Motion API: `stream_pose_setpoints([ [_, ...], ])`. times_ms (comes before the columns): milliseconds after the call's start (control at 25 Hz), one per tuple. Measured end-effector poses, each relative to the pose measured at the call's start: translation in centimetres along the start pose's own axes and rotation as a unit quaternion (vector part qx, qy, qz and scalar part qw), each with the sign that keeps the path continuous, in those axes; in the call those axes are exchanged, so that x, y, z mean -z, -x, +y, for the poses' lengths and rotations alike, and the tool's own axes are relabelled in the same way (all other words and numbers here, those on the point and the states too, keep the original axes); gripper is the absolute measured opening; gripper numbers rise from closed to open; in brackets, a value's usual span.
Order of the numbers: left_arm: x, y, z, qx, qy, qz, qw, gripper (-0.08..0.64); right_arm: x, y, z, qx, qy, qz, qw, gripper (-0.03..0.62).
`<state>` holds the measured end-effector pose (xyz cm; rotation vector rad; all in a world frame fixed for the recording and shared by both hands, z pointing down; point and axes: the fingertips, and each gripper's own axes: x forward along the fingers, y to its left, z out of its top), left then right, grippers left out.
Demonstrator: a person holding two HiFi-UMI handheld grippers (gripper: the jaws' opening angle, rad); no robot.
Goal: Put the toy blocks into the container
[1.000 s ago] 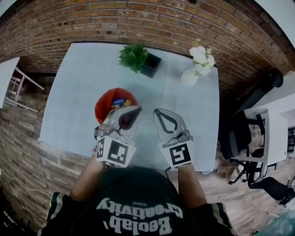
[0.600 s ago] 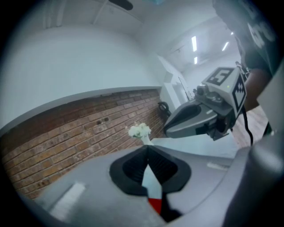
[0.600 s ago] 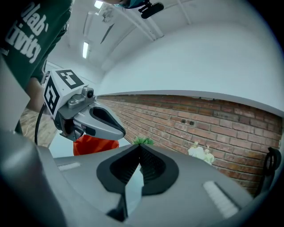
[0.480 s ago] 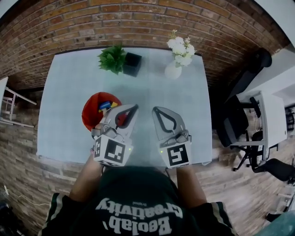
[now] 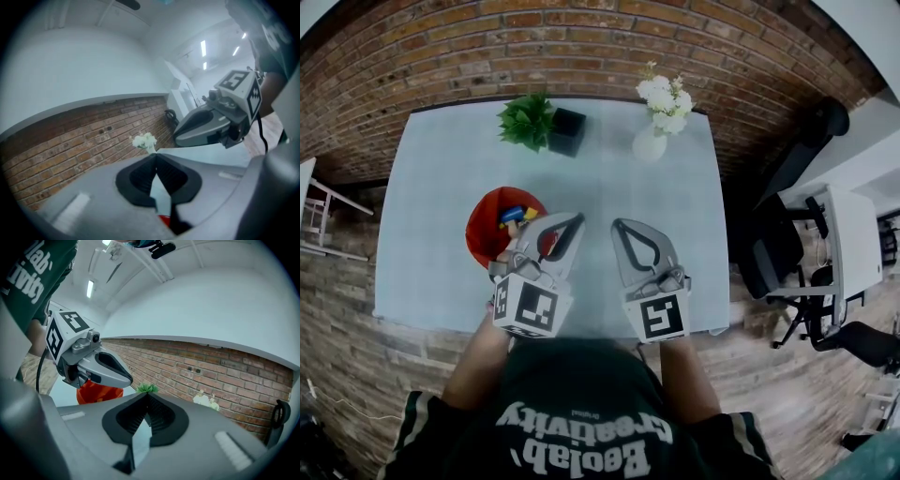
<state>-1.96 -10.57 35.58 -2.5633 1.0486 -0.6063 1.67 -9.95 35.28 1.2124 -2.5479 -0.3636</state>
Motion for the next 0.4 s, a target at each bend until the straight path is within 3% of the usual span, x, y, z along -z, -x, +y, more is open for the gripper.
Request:
stream_pose_setpoints([
  [400, -0.02, 1.06, -0.1, 0.001, 0.001, -0.007, 1.0, 0.003, -0.53, 0.05, 1.03, -0.005, 0.011, 0.003, 1.0, 0.006],
])
